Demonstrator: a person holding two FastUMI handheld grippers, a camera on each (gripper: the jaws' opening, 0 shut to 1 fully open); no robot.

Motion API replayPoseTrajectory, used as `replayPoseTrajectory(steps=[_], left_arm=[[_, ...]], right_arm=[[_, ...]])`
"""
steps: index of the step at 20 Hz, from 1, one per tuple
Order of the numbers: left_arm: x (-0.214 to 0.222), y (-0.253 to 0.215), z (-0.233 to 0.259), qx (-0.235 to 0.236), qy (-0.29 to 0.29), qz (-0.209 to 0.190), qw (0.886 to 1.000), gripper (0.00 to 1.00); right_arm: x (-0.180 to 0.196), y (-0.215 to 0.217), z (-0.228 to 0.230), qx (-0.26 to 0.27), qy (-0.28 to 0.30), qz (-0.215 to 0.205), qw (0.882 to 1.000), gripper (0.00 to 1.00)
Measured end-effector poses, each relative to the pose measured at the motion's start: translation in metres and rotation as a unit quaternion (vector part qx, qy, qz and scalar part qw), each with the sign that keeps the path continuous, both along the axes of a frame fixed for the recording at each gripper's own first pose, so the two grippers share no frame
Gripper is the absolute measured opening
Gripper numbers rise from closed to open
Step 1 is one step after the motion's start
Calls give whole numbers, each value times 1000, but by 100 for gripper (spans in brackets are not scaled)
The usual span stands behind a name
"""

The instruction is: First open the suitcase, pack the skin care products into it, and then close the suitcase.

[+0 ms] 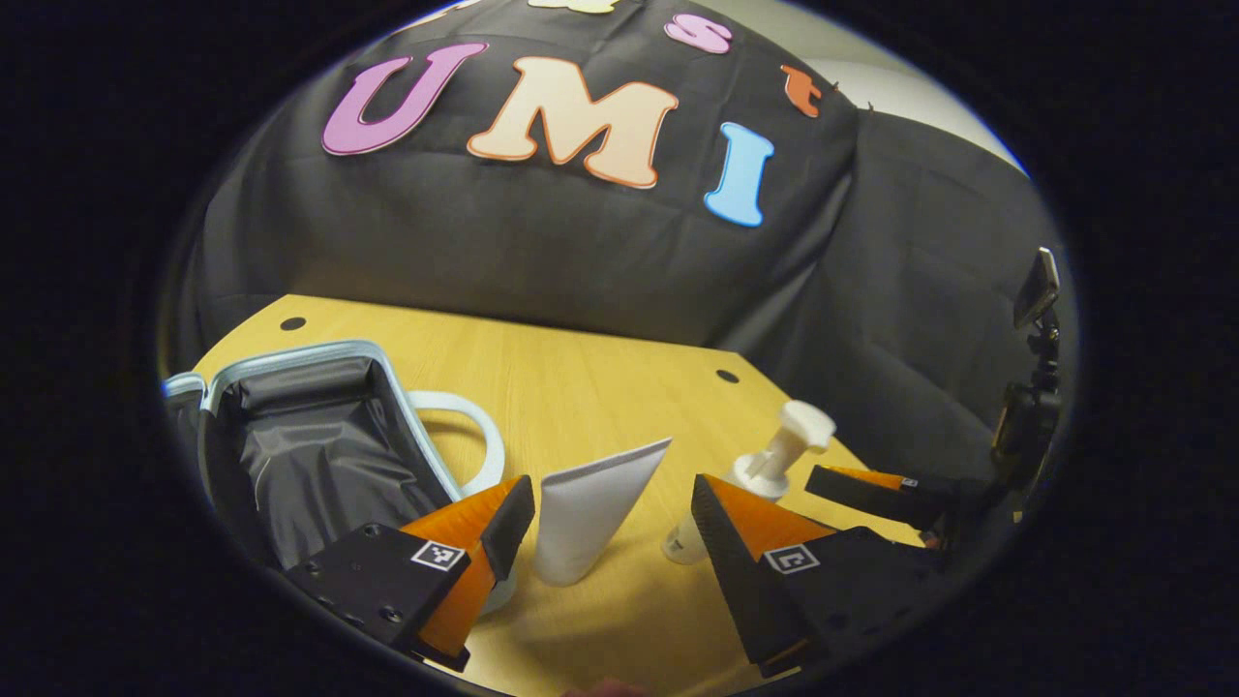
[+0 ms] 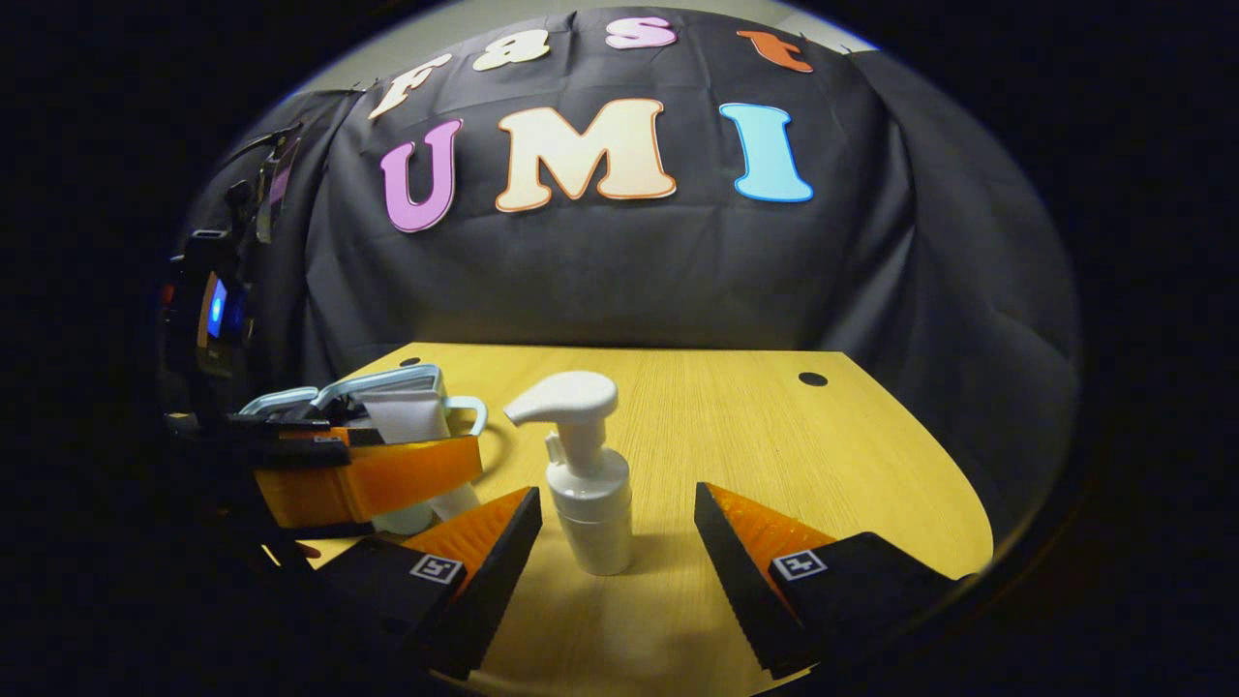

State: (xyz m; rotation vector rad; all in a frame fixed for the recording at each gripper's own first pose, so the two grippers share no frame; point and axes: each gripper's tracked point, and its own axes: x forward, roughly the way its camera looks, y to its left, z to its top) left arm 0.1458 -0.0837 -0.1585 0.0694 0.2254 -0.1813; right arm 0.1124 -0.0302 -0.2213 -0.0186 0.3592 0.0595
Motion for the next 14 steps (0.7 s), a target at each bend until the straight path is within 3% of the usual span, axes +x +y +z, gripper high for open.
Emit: replayPoseTrajectory(steps=[2, 6, 9, 10, 11, 12, 14], left_arm=[[7, 2, -11, -24, 14, 11, 1000, 94], [20, 6, -13, -35, 9, 22, 999, 53], [20, 6, -11, -47, 19, 21, 998, 30], [16, 3, -7, -56, 29, 13, 998, 26], [11, 0, 4, -64, 27, 7, 998, 28], [8, -2, 17, -67, 20, 0, 998, 28], [-6, 1, 53, -63, 4, -7, 998, 28]], right_arm=[[6, 1, -6, 6, 6, 6, 1000, 100], [19, 7, -17, 14, 17, 17, 1000, 100], [25, 12, -24, 23, 24, 21, 999, 99], [27, 13, -25, 26, 26, 24, 999, 99], [27, 13, -28, 24, 28, 23, 999, 99], [28, 14, -29, 25, 30, 25, 999, 96], [30, 11, -27, 22, 30, 16, 999, 70]])
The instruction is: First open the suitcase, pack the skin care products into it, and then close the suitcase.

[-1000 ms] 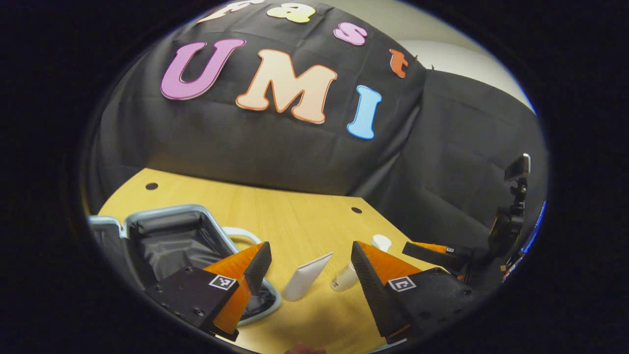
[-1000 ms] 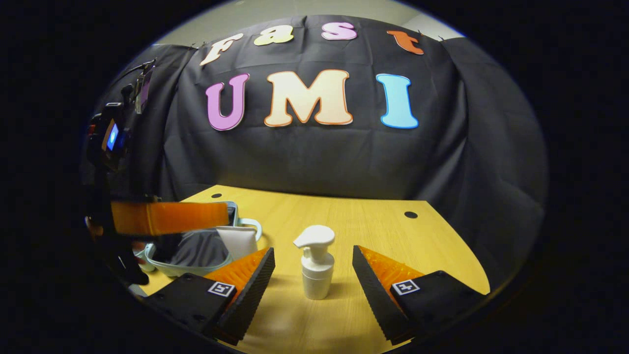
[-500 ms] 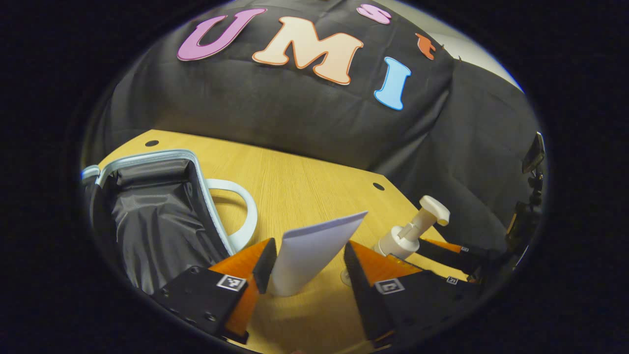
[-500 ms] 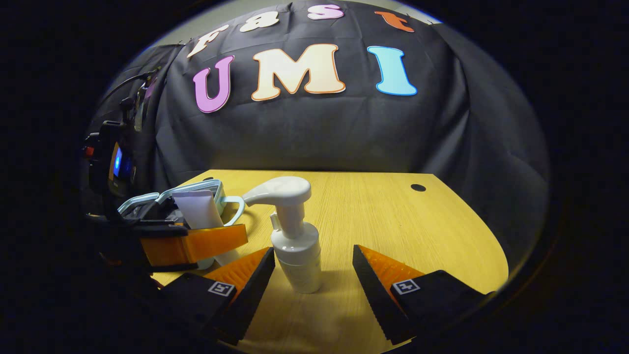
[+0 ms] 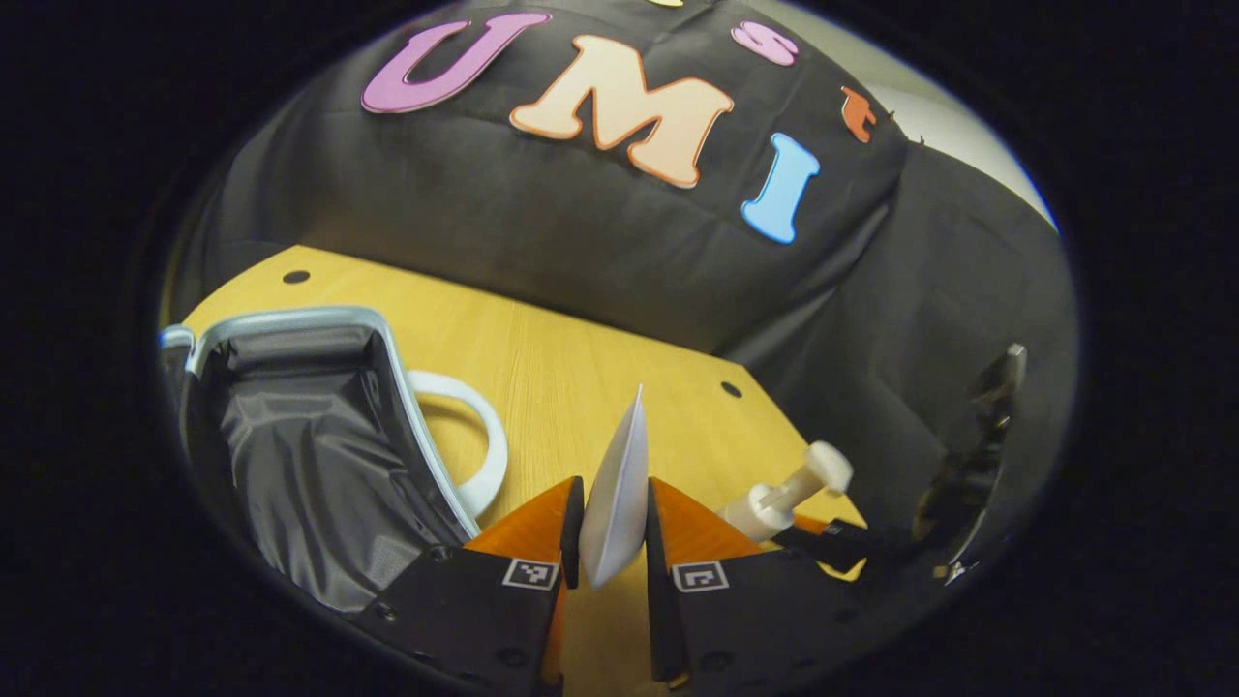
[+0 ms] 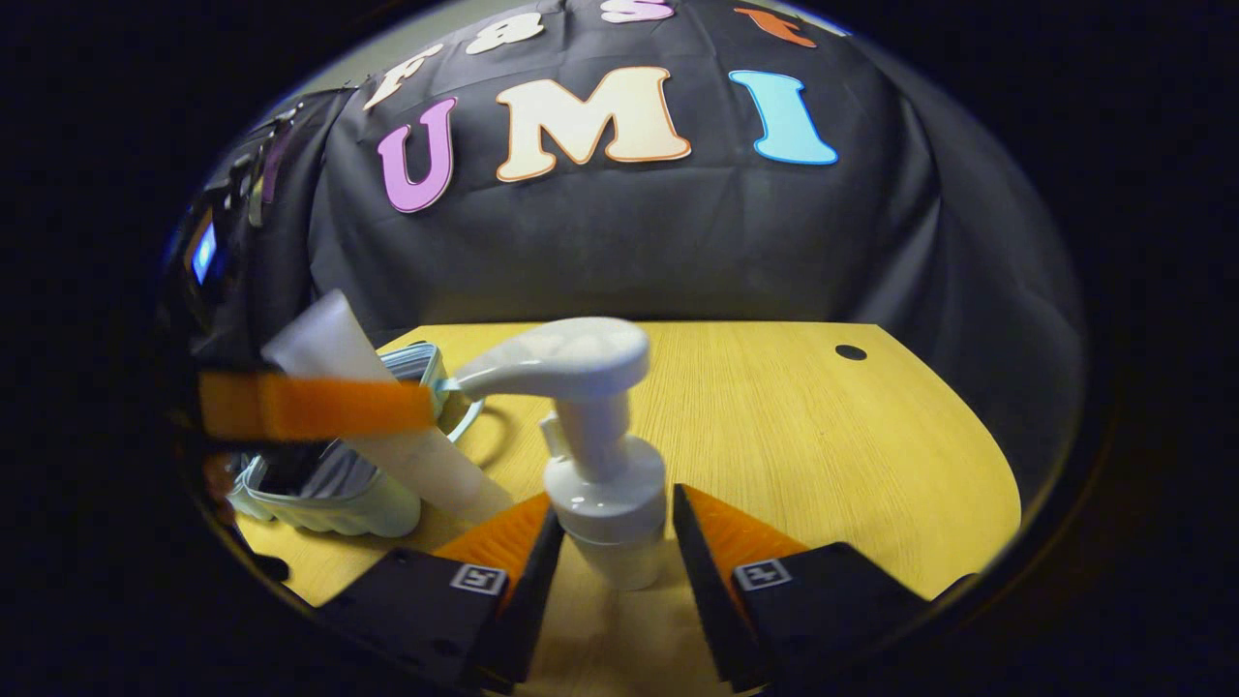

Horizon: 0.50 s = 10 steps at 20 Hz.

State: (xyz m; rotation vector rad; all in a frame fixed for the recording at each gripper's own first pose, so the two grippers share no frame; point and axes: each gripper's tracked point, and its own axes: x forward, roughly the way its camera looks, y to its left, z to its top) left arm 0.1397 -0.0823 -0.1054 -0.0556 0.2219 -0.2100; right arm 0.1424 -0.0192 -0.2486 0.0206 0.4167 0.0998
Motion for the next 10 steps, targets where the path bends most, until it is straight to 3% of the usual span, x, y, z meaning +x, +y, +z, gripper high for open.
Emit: replayPoseTrajectory(steps=[1, 5, 8, 10], left_arm=[[-7, 7, 15, 6, -4, -1, 1000, 28], [-39, 78, 46, 54, 26, 36, 998, 28], [-60, 138, 42, 78, 80, 72, 991, 28], [-72, 160, 23, 73, 131, 71, 986, 28]], right_arm=[[1, 0, -3, 2, 5, -2, 1000, 63], [-4, 9, 22, 25, 8, -12, 1000, 60], [-10, 33, 58, 26, 1, 2, 1000, 61], [-16, 58, 78, 22, -1, 24, 999, 63]])
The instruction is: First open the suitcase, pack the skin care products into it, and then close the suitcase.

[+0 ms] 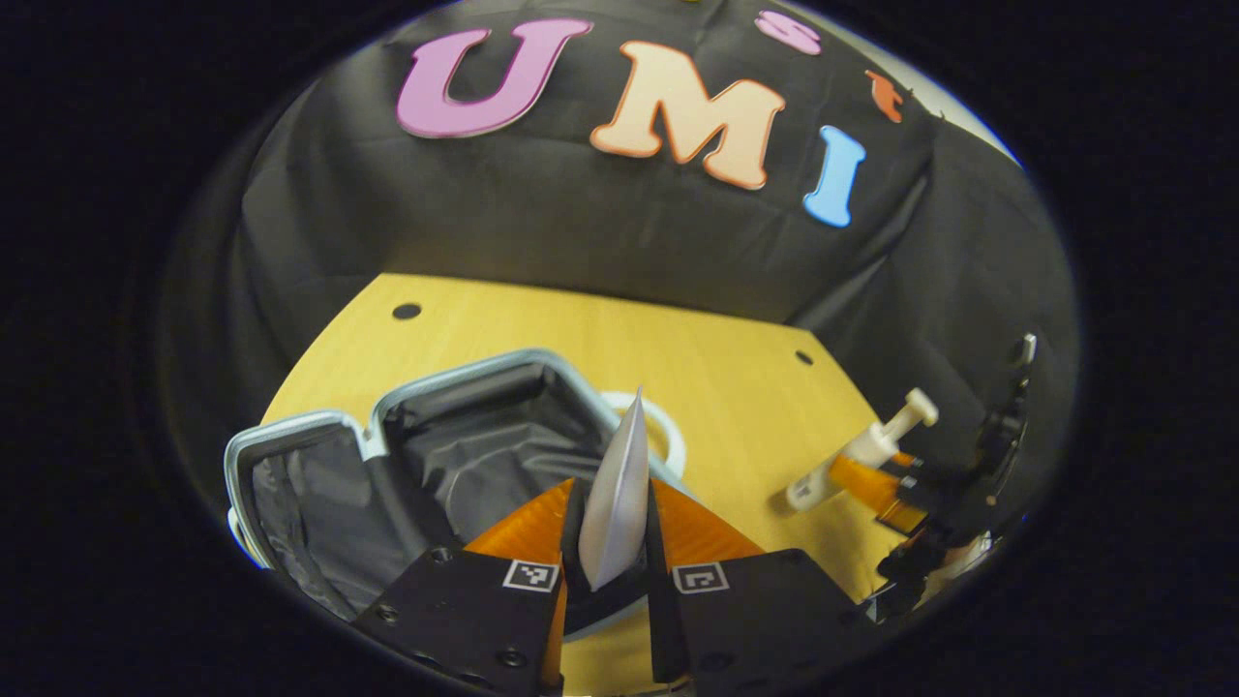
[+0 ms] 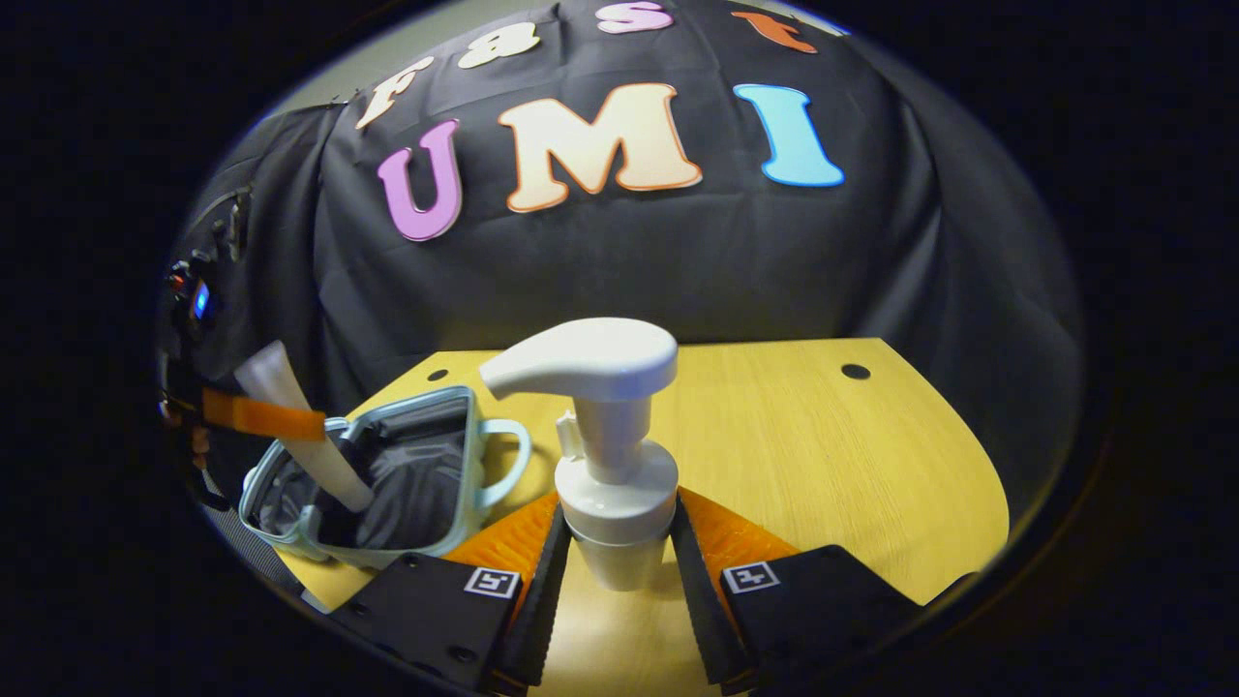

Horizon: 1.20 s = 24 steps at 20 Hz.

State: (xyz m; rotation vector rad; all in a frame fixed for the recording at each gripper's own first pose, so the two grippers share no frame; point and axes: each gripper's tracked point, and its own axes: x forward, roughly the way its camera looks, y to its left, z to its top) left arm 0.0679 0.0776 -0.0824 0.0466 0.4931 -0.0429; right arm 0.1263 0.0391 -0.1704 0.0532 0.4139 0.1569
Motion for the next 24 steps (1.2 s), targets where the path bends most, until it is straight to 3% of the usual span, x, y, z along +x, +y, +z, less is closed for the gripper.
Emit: replayPoseTrajectory(steps=[1, 3, 8, 9, 10, 12, 13, 15, 17, 24], left_arm=[[-2, 7, -9, -11, 24, 0, 1000, 31], [-2, 24, -31, -39, 63, 14, 997, 28], [10, 40, -49, -87, 86, 29, 992, 31], [13, 43, -51, -95, 86, 30, 991, 23], [16, 47, -48, -99, 85, 33, 991, 27], [17, 52, -40, -100, 72, 38, 992, 44], [19, 55, -31, -101, 60, 39, 992, 67], [16, 65, -7, -94, 23, 46, 994, 81], [12, 76, 20, -92, -23, 50, 994, 89], [-6, 98, 64, -113, -86, 70, 987, 90]], right_arm=[[-4, 15, 6, -1, 5, 14, 1000, 60], [-10, 48, 17, 3, 14, 41, 999, 61], [-21, 126, 24, 6, 38, 106, 994, 60], [-20, 139, 25, 4, 44, 117, 992, 60], [-20, 148, 22, 0, 48, 125, 991, 60], [-18, 164, 16, -9, 61, 140, 988, 60], [-16, 171, 11, -12, 69, 145, 987, 62], [-10, 184, 4, -19, 84, 156, 984, 62], [-5, 194, -6, -33, 99, 168, 980, 60], [0, 215, -44, -60, 144, 190, 969, 62]])
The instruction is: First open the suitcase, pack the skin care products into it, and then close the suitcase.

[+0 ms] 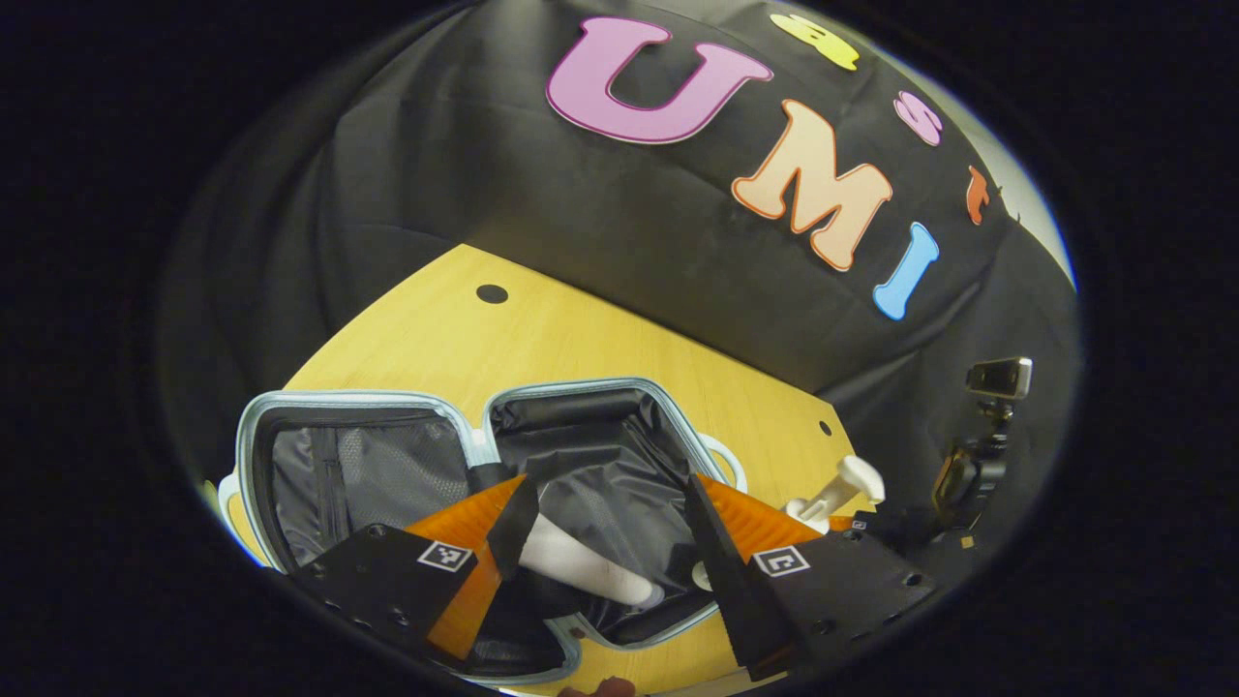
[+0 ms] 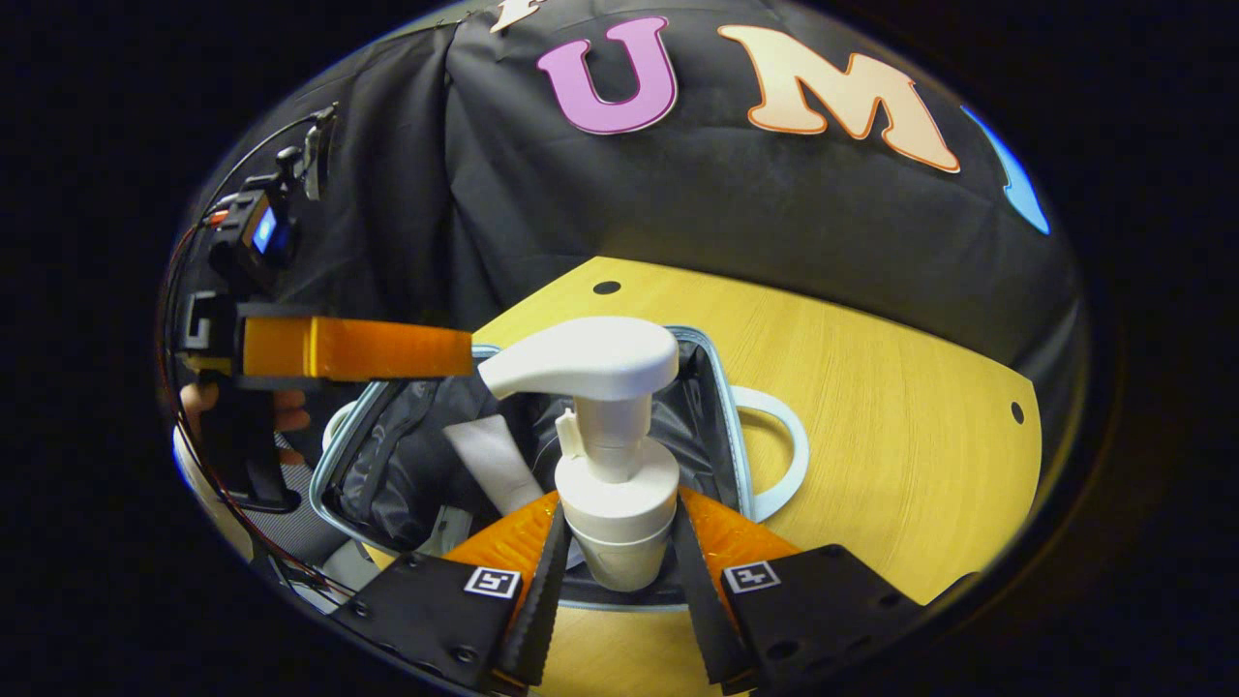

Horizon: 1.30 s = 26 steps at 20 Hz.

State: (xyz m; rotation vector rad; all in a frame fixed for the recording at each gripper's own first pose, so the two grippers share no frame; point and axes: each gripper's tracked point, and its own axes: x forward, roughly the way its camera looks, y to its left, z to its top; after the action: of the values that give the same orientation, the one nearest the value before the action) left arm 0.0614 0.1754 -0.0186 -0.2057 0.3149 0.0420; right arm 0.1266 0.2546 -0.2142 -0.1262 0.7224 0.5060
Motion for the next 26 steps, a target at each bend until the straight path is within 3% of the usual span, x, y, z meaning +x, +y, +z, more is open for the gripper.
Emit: replayPoseTrajectory(steps=[4, 7, 11, 15, 16, 19, 23, 26], left_arm=[[-36, 15, 25, -2, -47, 20, 999, 89], [-73, 44, 38, -9, -70, 60, 996, 89], [-125, 99, 39, -39, -91, 144, 985, 89], [-174, 174, 15, -55, -83, 251, 963, 89], [-183, 190, 7, -57, -79, 272, 957, 89], [-198, 226, -24, -70, -60, 316, 944, 89], [-204, 248, -59, -109, -37, 336, 935, 90], [-199, 257, -81, -140, -21, 336, 931, 90]], right_arm=[[0, -7, -27, -39, 31, -1, 999, 62], [8, -8, -45, -49, 55, -11, 997, 60], [18, -6, -53, -50, 60, -22, 997, 60], [23, -6, -51, -43, 41, -27, 998, 61], [24, -5, -47, -32, 37, -29, 998, 63], [28, -8, -19, -5, -9, -30, 1000, 95], [20, -26, 42, 33, -94, -37, 994, 98], [2, -56, 82, 56, -124, -73, 988, 97]])
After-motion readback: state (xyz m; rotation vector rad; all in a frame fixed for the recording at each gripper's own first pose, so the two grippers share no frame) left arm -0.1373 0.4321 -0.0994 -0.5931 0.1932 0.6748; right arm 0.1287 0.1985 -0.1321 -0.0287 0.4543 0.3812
